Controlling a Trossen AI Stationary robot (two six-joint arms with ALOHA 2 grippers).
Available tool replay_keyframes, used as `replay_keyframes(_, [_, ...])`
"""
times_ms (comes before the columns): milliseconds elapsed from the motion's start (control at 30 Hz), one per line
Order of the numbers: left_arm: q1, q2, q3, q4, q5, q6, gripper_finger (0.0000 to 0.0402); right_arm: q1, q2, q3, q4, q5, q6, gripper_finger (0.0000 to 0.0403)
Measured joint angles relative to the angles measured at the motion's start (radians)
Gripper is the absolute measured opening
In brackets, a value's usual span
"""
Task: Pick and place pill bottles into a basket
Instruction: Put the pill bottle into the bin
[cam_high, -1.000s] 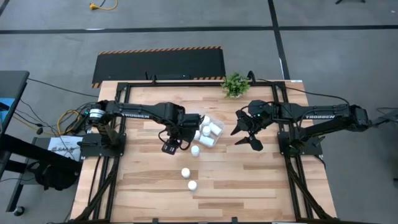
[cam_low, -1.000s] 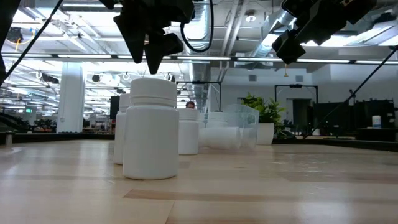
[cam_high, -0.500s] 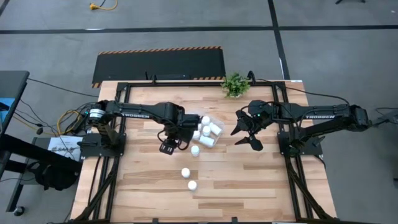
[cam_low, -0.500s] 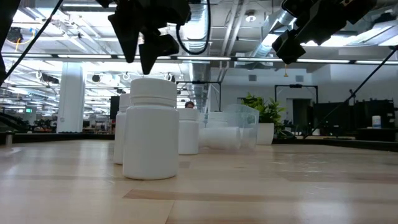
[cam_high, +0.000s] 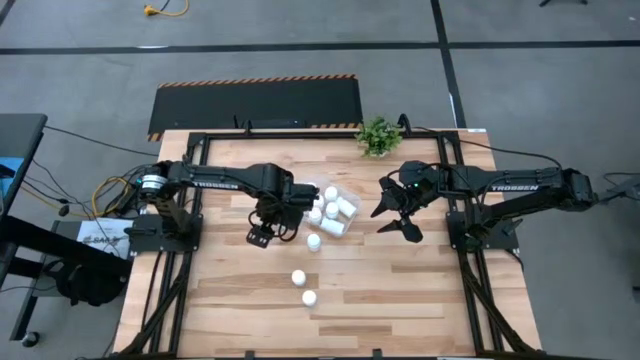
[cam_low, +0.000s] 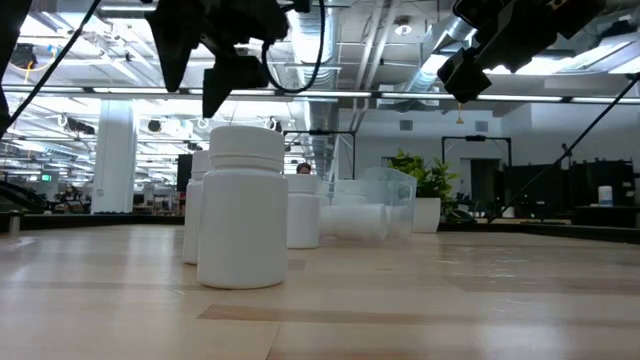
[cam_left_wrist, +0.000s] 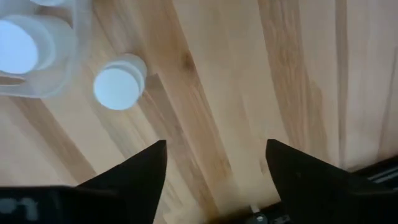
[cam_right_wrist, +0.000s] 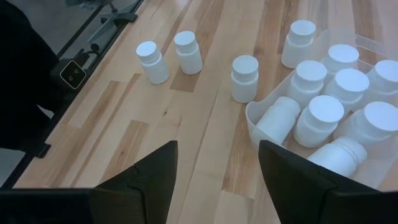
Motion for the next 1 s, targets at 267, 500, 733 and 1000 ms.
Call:
replay_keyframes(267, [0.004, -0.127, -0.138, 0.07, -0.026, -0.012, 0.0294, 0.0, 0.0, 0.0, 0.008, 0.001, 0.036, 0.0218])
replay_keyframes(500, [0.03, -0.265, -0.301, 0.321, -0.036, -0.038, 0.0294, 0.0, 0.0, 0.0, 0.019, 0.081, 0.08, 0.0218])
replay_keyframes(733, [0.048, -0.267, -0.352, 0.425, -0.036, -0.044, 0.0294, 0.0, 0.0, 0.0, 0.021, 0.09, 0.077, 0.0218])
replay_keyframes(1000, [0.05, -0.259, -0.361, 0.513, -0.08, -0.033, 0.0294, 0.0, 0.0, 0.0, 0.014, 0.106, 0.064, 0.0218])
